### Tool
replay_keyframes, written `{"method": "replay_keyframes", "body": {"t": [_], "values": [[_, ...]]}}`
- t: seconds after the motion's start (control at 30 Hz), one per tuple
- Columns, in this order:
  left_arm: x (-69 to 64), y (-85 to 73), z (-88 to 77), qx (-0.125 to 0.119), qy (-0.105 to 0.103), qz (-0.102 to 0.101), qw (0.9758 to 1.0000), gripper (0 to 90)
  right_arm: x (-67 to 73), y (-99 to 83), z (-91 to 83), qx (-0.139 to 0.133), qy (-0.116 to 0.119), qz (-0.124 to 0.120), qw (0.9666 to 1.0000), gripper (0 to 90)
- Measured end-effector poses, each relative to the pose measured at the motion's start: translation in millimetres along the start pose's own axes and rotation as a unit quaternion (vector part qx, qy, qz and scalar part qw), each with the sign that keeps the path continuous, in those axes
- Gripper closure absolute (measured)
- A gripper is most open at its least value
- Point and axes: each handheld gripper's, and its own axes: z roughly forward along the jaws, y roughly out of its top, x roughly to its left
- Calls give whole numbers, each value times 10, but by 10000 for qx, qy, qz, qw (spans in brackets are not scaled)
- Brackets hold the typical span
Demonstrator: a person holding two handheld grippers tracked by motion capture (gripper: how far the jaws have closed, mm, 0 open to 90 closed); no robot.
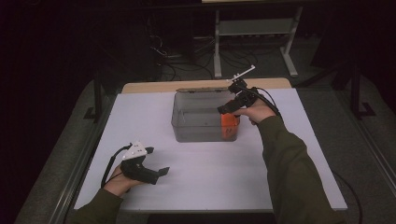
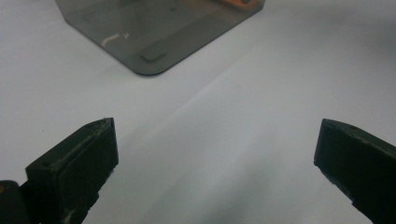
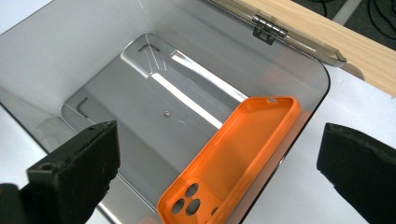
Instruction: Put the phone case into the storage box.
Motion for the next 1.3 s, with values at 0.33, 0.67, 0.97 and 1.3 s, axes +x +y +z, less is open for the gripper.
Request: {"method": "replay_keyframes", "body": {"t": [0.33,0.67,0.97,1.3], "values": [[2,-8,1,19,9,24,10000,0,-27,-174,-76,-270,176,-199,9993,0],[2,-6,1,-7,-28,12,10000,0,24,-336,-177,-483,375,-412,9973,0],[15,-15,-9,-23,11,-19,10000,0,38,-485,-256,-707,525,-630,9941,0],[18,2,-12,-59,25,-75,10000,0,65,-700,-292,-899,543,-898,9904,0]]}}
